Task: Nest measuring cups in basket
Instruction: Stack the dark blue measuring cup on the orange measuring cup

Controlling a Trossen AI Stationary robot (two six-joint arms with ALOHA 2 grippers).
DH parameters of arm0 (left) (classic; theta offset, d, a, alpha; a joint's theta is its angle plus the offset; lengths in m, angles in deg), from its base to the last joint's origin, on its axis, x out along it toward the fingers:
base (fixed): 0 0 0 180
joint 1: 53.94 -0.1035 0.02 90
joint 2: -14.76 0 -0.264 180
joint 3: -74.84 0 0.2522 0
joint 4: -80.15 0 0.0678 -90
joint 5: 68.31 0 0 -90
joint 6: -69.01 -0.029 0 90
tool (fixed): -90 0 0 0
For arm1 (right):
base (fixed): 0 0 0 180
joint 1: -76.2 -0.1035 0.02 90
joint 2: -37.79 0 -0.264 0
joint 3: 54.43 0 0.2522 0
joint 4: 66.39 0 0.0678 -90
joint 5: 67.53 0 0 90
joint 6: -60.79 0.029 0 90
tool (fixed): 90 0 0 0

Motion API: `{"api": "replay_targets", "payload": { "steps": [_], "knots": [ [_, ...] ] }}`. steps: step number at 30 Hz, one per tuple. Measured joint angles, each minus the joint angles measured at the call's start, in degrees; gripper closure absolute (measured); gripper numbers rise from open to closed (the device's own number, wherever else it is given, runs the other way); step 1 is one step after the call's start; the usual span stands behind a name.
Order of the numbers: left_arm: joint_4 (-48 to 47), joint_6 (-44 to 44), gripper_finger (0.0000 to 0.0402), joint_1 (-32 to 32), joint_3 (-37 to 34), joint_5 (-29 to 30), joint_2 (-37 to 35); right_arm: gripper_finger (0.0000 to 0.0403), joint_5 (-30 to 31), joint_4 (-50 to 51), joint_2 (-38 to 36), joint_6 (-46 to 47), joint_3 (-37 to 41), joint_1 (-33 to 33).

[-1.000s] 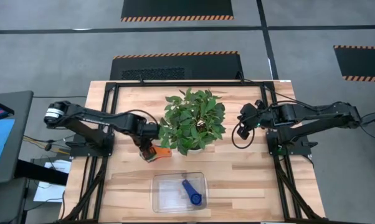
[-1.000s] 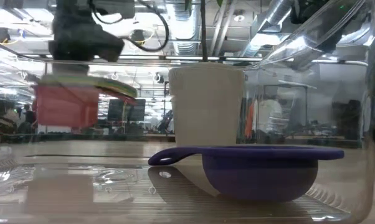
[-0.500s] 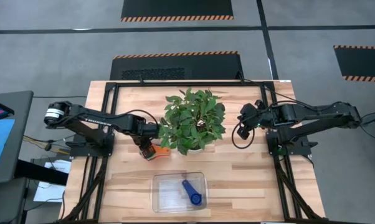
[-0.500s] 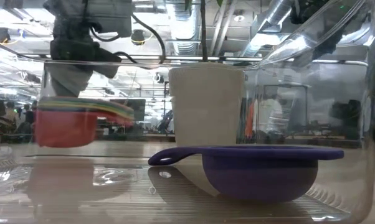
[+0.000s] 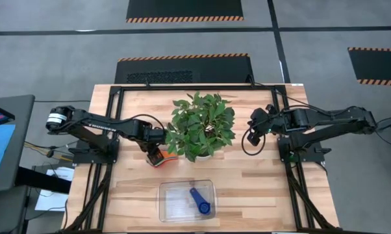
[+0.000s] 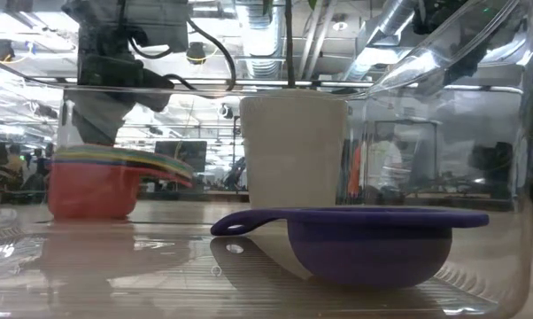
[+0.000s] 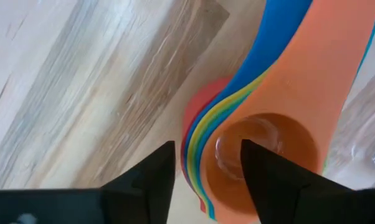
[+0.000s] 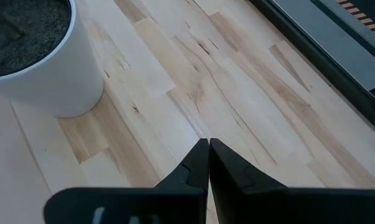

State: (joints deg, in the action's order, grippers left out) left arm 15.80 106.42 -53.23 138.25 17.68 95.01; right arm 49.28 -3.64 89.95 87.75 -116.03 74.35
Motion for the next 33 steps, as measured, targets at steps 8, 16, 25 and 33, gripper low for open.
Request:
{"api": "replay_targets", "payload": {
  "steps": [8,16,25,33],
  "knots": [
    [-4.6,2.3,0.0217,0.0,5.1,0.0,-0.5,0.0370,0.0,0.0,0.0,0.0,0.0,0.0],
    [-18.1,13.8,0.0216,7.3,15.2,-5.6,-0.7,0.0370,0.0,0.8,0.0,-0.5,0.0,0.0],
    [14.7,51.1,0.0218,29.6,16.3,8.6,0.1,0.0370,0.0,1.8,0.0,-3.8,0.0,0.0],
    [38.0,49.8,0.0273,32.7,19.1,14.7,12.4,0.0370,-3.6,1.9,0.0,-9.2,0.0,0.0]
  ]
}}
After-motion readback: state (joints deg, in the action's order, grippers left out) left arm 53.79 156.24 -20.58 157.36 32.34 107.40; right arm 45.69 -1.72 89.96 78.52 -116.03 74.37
